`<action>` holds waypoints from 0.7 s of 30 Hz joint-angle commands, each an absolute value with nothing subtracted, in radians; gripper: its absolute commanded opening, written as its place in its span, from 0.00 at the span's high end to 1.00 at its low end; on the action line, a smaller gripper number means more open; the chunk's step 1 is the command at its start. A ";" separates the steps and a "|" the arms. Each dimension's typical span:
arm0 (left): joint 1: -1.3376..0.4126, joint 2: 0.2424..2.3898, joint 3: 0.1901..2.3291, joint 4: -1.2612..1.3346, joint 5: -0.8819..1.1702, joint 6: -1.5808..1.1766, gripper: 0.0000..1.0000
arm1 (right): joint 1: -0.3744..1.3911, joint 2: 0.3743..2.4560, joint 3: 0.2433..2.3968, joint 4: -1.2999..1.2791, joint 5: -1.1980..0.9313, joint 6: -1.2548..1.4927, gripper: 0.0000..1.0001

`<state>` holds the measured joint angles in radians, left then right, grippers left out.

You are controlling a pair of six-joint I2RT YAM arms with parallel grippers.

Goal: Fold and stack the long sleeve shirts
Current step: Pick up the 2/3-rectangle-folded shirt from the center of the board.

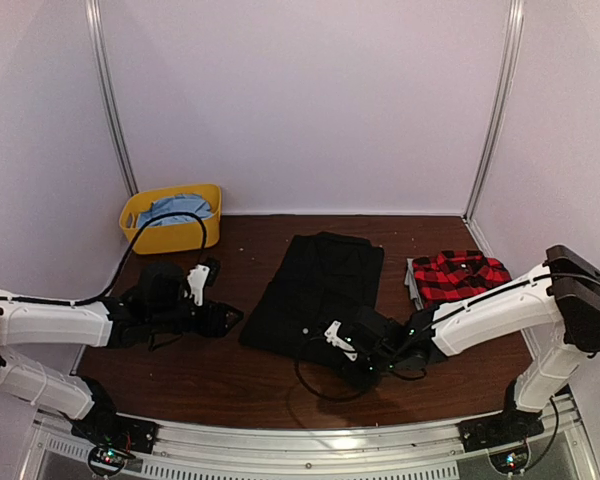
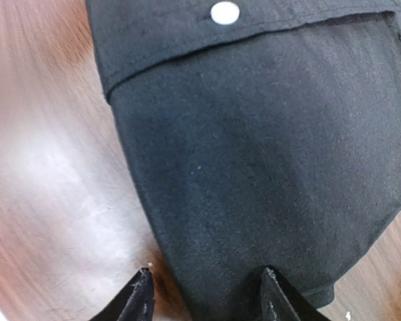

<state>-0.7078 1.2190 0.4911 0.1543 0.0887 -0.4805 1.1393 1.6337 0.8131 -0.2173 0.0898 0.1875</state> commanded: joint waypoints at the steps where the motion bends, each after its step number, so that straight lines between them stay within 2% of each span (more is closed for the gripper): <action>1: -0.703 1.238 0.506 0.167 0.087 -0.482 0.32 | 1.157 1.672 0.858 -0.288 0.156 0.162 0.50; 4: -0.703 1.242 0.510 0.164 0.097 -0.469 0.32 | 1.173 1.692 0.867 -0.315 0.185 0.164 0.59; 9: -0.705 1.247 0.510 0.169 0.147 -0.421 0.33 | 1.197 1.681 0.858 -0.351 0.218 0.192 0.89; 12: -0.721 1.231 0.495 0.192 0.176 -0.384 0.34 | 1.209 1.636 0.835 -0.367 0.208 0.218 1.00; 21: -0.898 1.182 0.406 0.340 0.181 -0.226 0.34 | 1.244 1.416 0.738 -0.411 -0.012 0.311 1.00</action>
<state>-0.8406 1.1877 0.4290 0.2417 0.1673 -0.3340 1.2221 1.5089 0.7712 -0.3584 0.1020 0.2436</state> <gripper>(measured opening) 0.661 0.023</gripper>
